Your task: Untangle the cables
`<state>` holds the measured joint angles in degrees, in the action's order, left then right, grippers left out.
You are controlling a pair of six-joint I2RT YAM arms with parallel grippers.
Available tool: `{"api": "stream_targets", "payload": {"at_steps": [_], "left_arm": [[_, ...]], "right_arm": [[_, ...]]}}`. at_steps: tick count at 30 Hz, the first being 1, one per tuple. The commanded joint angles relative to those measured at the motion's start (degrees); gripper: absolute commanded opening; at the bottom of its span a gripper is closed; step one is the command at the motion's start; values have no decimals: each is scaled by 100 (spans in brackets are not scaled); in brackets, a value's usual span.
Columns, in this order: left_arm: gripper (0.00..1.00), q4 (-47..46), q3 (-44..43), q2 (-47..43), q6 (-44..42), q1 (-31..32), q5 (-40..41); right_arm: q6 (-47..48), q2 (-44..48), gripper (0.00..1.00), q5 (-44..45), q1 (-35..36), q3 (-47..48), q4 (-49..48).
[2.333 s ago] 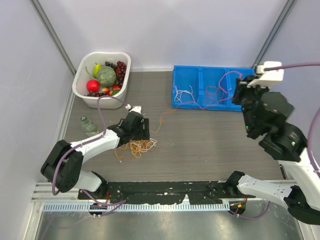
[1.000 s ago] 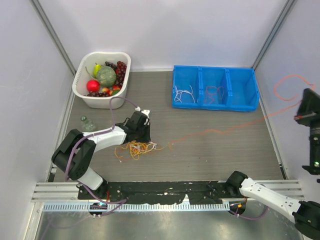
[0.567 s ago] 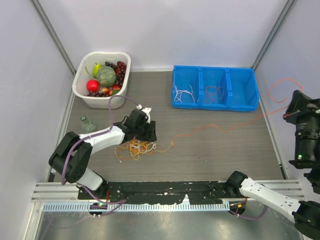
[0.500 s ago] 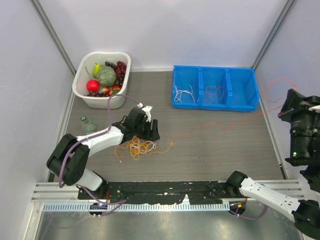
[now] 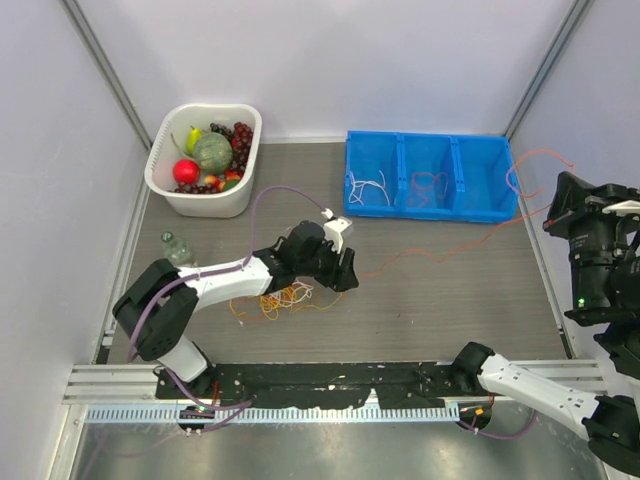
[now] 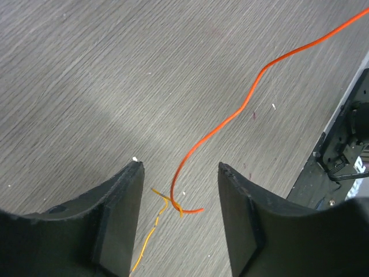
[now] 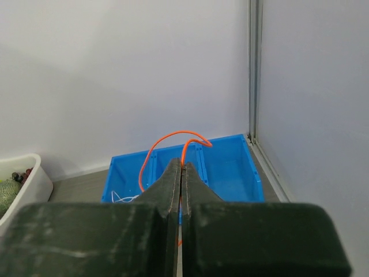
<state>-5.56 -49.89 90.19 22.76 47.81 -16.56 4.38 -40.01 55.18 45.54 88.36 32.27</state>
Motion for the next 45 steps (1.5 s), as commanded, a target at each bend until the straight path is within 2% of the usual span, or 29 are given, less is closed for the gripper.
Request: {"api": "stream_targets", "payload": {"at_steps": [1,3,7,11,13,17,19,23,28,32,35,38,41,45], "left_arm": [[61,-349,40,25,-97,61,-14],[66,-288,93,25,-97,88,-14],[67,-287,260,147,17,97,152],[59,-402,339,437,123,97,293],[53,-349,357,543,228,97,634],[38,168,322,701,544,-69,1496],[31,423,313,710,737,-272,1603],[30,504,576,404,896,-553,1866],[29,846,586,-98,800,-624,2200],[32,969,550,-598,721,-633,2113],[38,935,568,-1046,686,-633,1894],[50,925,533,-1433,642,-633,1682],[60,1004,471,-1758,598,-624,1322],[70,1171,366,-2172,545,-633,1067]], "right_arm": [[-25,116,1,-25,8,208,-89],[-8,125,1,1,16,208,-89],[-25,98,1,-77,8,287,-98],[106,169,1,-86,8,349,-423],[255,212,1,-86,8,419,-704],[554,283,1,-104,8,823,-1143],[669,362,1,-130,8,981,-1293],[818,546,1,-60,8,1026,-1504],[670,617,1,37,34,588,-1470],[318,460,1,-16,78,-72,-1452],[204,187,1,19,78,-651,-1495],[212,-251,1,63,87,-1048,-1803],[466,-787,1,116,78,-1312,-2512],[766,-1586,1,-15,-175,-1173,-2963]]}}
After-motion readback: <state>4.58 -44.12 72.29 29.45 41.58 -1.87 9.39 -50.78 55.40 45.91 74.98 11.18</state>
